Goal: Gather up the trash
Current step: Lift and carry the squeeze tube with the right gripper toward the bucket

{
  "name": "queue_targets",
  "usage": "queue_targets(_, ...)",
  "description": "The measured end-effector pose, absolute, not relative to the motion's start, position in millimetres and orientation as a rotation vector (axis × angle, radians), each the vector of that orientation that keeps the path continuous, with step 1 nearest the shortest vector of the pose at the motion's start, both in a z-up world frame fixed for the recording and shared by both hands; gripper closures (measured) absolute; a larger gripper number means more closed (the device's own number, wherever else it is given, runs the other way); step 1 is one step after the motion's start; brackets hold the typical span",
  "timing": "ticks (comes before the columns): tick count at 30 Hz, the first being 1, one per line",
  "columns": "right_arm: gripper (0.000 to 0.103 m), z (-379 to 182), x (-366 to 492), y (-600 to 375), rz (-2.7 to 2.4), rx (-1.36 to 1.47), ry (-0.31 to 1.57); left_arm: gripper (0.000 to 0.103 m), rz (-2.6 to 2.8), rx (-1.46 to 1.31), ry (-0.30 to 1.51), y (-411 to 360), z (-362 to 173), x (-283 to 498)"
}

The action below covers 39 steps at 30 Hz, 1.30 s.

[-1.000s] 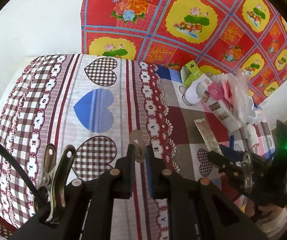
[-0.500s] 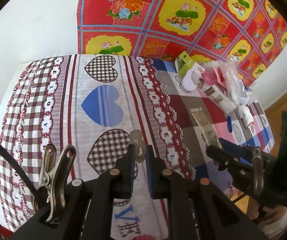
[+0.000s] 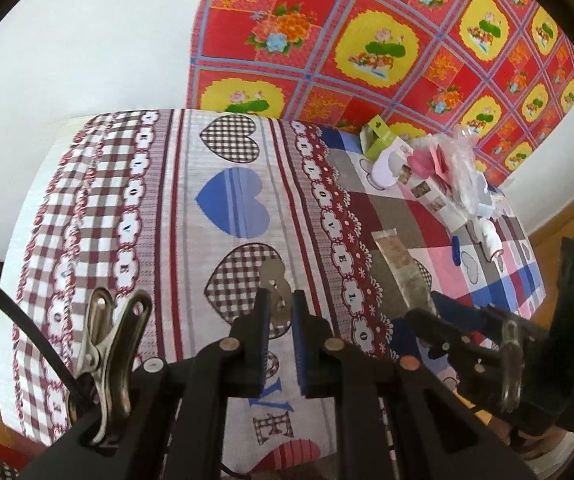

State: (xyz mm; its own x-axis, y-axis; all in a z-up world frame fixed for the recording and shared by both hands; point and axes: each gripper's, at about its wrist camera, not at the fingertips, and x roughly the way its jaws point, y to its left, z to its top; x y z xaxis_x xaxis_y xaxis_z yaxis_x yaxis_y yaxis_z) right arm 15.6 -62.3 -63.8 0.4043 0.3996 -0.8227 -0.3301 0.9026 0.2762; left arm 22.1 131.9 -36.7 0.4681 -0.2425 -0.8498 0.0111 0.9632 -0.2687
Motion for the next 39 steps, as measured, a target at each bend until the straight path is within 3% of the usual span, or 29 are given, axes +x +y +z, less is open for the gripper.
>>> queue_targets(17,0.066,-52.5,8.2,-0.6,0.680,-0.008,1.041,0.092,0.096,-0.352,0.987,201.3,-20.3,-32.7)
queue_targets(39,0.066,-44.1,-13.4,179.6,0.877,-0.096,1.013,0.092,0.362,-0.464,1.013,403.5,-62.6,-93.5)
